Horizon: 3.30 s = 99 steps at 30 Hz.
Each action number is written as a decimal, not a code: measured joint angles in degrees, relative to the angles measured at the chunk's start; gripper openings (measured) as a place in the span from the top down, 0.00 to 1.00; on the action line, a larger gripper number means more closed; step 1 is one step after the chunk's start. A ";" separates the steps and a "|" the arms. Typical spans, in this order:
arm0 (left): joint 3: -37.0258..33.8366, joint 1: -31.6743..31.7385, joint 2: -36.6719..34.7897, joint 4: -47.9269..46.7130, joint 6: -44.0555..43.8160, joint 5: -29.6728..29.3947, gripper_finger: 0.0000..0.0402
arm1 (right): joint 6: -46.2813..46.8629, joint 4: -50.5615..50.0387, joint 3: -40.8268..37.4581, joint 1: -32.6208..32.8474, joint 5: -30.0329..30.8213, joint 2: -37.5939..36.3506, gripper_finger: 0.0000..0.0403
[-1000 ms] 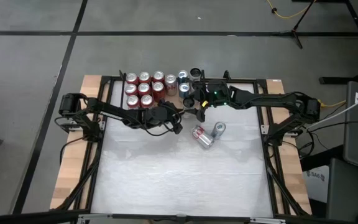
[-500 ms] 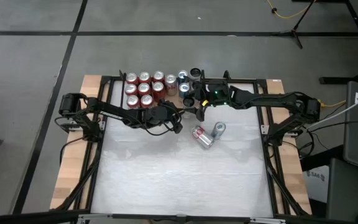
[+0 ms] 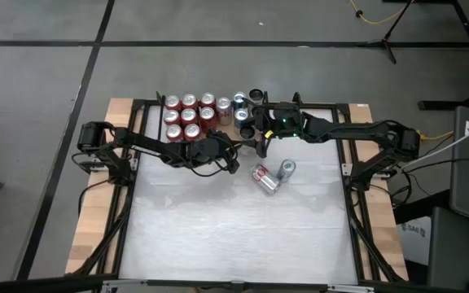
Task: Place canned beverage on shelf
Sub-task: Put the white pink soda can on the shelf aligned with the other white pink soda cans
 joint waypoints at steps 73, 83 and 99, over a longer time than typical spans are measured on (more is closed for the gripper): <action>0.02 2.57 0.00 1.73 0.06 4.46 0.84 | 0.02 -0.37 0.02 0.02 -8.57 -5.49 0.18; 0.02 3.69 0.00 2.90 0.10 4.42 0.84 | 0.02 -0.37 0.02 0.02 -8.57 -5.46 0.18; 0.02 3.15 0.00 -6.59 -1.90 0.28 0.84 | -0.26 -6.41 0.02 1.56 -8.49 -5.42 0.18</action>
